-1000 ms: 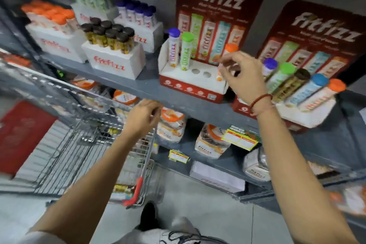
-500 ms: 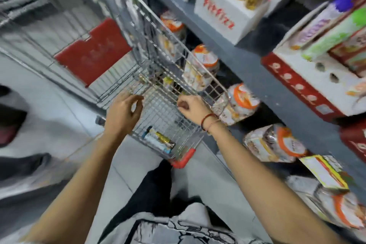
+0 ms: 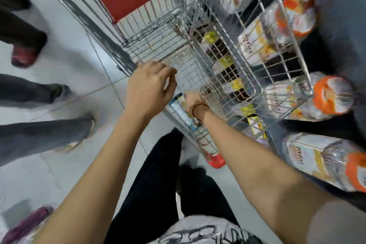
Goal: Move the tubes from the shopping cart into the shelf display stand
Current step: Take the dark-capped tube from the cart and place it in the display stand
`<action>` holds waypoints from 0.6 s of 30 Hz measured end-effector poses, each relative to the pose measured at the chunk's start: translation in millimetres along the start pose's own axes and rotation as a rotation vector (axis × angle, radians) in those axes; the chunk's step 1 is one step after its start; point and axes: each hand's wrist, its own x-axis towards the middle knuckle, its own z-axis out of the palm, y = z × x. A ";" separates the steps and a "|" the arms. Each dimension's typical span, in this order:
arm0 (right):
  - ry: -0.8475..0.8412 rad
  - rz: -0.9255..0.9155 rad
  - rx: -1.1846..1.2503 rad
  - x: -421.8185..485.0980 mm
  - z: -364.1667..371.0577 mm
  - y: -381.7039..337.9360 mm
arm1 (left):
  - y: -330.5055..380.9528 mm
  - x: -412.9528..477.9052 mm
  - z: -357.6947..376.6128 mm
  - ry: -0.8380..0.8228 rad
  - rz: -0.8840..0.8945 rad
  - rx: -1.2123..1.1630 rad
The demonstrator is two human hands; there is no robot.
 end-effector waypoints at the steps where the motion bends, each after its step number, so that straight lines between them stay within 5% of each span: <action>1: 0.035 -0.002 -0.012 6.4 5.5 -2.2 | 0.0 -0.2 0.7 0.006 -0.002 0.001; 18: 0.091 -0.057 -0.013 -5.3 -21.3 7.3 | 0.1 -2.8 3.7 0.045 -0.012 0.022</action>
